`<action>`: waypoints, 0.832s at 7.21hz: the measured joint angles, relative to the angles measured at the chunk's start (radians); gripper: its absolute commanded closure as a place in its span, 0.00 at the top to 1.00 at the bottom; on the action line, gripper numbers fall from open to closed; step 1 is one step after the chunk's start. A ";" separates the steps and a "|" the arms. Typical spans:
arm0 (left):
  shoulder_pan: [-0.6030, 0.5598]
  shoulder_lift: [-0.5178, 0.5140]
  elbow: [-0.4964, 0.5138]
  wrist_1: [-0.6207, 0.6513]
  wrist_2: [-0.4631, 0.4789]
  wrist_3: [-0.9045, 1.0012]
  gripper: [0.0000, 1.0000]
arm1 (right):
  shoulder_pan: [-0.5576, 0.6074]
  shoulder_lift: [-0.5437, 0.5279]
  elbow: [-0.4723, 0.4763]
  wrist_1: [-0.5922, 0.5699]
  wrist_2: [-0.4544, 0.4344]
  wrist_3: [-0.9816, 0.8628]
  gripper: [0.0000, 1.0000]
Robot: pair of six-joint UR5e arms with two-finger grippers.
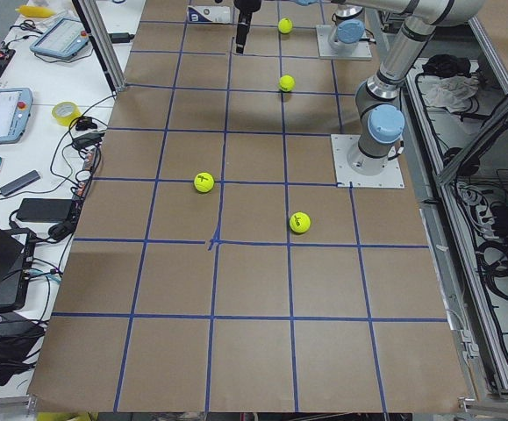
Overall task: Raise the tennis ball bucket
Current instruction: 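Close the right gripper on the can's bottom end and lift it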
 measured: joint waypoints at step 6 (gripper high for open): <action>0.000 0.000 0.000 0.000 0.001 0.000 1.00 | -0.080 0.320 -0.113 -0.207 0.015 -0.188 1.00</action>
